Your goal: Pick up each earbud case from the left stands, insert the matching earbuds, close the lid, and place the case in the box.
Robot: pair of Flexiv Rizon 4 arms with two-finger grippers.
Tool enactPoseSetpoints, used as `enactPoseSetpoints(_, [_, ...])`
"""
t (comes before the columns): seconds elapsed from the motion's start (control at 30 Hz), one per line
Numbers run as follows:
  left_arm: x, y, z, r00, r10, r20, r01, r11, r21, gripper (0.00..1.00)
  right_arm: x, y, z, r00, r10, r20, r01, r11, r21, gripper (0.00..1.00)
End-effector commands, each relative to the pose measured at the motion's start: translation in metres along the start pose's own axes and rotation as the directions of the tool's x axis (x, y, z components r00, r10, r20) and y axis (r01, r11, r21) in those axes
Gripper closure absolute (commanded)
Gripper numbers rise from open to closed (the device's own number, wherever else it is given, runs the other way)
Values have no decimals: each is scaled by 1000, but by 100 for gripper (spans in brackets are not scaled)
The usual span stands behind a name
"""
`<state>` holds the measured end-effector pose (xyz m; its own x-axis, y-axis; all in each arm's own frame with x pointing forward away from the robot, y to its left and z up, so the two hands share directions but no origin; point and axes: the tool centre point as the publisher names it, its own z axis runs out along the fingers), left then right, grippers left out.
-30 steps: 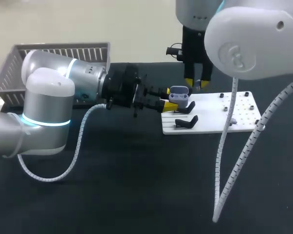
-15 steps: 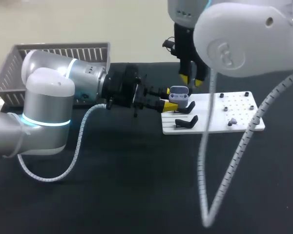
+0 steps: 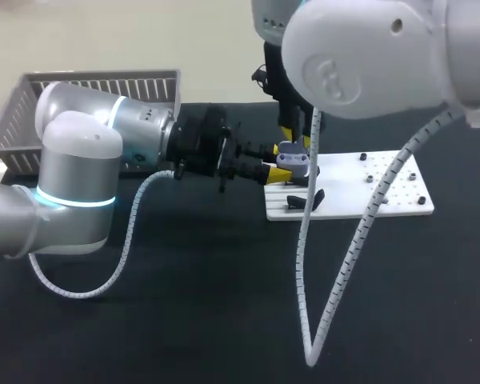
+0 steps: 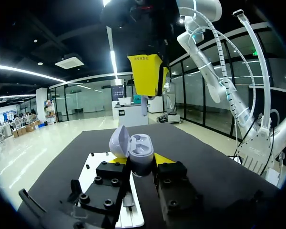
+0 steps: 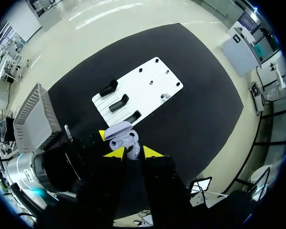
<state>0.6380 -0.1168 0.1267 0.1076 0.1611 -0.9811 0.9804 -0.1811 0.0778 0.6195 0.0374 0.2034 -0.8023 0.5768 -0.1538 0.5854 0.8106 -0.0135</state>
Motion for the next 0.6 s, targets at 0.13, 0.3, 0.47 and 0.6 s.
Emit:
enactPoseSetpoints(0.13, [1, 0, 0, 1000, 1, 2, -1, 1000, -1, 100, -2, 3, 4, 999, 11, -34, -10, 1000, 8, 100])
enactPoseSetpoints(0.3, [1, 0, 0, 1000, 1, 2, -1, 1000, -1, 100, -2, 5, 7, 998, 20, -51, -20, 1000, 4, 100])
enactPoseSetpoints(0.47, [1, 0, 0, 1000, 1, 2, -1, 1000, -1, 100, -3, 6, 13, 997, 27, -69, -27, 1000, 0, 100])
enactPoseSetpoints(0.6, [1, 0, 0, 1000, 1, 2, -1, 1000, -1, 100, -3, 6, 14, 997, 30, -75, -30, 1000, -2, 100])
